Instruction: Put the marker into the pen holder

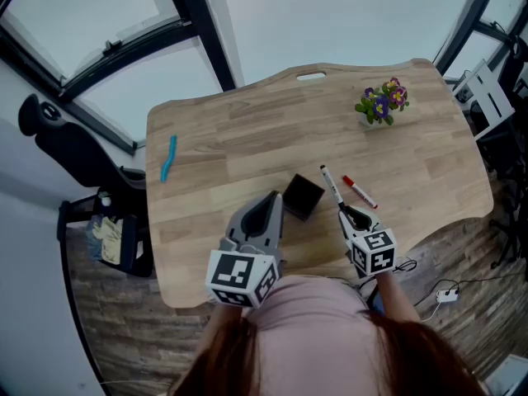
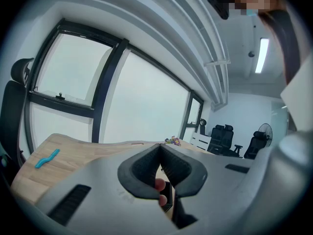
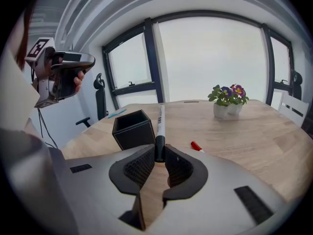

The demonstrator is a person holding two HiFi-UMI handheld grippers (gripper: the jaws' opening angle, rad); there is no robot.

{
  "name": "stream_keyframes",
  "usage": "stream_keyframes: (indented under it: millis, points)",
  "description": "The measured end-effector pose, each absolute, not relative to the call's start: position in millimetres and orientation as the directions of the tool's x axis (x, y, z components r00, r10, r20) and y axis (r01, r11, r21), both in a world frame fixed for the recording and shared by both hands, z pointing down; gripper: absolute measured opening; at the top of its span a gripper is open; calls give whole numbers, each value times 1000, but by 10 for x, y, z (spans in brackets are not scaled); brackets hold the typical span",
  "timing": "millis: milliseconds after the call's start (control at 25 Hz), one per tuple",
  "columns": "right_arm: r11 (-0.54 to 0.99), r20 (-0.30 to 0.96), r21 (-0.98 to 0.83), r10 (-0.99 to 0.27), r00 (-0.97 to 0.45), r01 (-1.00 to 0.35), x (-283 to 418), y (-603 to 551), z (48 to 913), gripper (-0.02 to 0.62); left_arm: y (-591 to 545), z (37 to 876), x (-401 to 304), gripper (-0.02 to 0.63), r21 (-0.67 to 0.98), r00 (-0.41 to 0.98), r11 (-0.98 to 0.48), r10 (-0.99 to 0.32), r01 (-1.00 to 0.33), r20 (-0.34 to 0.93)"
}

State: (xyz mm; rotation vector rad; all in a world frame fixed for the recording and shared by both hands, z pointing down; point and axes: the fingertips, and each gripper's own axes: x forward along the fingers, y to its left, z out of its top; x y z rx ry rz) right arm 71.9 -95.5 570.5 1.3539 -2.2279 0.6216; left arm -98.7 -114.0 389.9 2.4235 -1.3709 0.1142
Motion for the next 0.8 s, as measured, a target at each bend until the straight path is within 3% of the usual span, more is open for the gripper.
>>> stream_keyframes:
  millis: [800]
  points:
    - [524,569,-203,-625,-535,-828,474,-846,5405,60,-1212,3923,-1066,2,263,503,-443,-828,-857,248]
